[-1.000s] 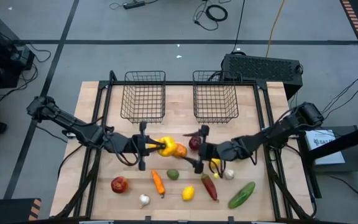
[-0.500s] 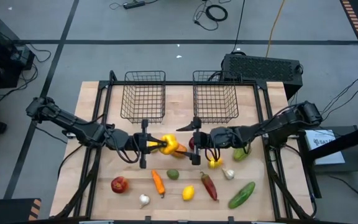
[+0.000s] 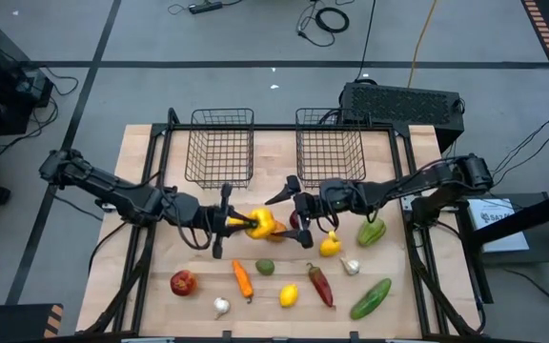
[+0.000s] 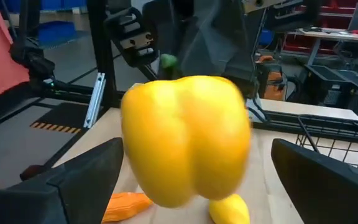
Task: Sort produce into baskets
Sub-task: Put the yellow bell pepper into the right mesh basket
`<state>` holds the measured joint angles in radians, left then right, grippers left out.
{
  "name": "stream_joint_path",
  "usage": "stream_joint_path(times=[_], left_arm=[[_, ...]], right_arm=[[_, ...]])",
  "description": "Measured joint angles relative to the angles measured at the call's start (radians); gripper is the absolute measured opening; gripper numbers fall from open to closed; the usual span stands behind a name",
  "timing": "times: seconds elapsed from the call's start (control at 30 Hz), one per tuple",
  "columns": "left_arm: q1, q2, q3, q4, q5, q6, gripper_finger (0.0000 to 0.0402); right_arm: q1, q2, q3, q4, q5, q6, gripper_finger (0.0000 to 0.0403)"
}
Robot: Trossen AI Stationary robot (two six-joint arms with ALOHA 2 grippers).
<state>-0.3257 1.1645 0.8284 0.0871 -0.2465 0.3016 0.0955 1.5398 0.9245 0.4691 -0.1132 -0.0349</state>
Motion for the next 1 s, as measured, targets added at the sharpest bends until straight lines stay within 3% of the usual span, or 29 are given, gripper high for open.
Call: stream_joint_path(times=[0.13,0.33,0.6,1.0], left_arm=[[0.041,0.000,0.000,0.003,0.052,0.000,0.0035],[0.079,0.000,0.000,0.005,0.123,0.000,0.0035],[0.082,0.000,0.000,-0.063,0.128,0.001,0.0035],[0.081,0.000,0.000,-0.076,0.128,0.045,0.0035]], right_arm=[[-0.018,0.027,0.001,0.046,-0.083,0.010,0.0400],[-0.032,0.106,0.063,0.047,-0.098,-0.005,0.0400],[-0.032,0.145,0.137,-0.068,-0.113,-0.079,0.0381],[-0.032,0.140,0.138,-0.095,-0.114,-0.089,0.0346]])
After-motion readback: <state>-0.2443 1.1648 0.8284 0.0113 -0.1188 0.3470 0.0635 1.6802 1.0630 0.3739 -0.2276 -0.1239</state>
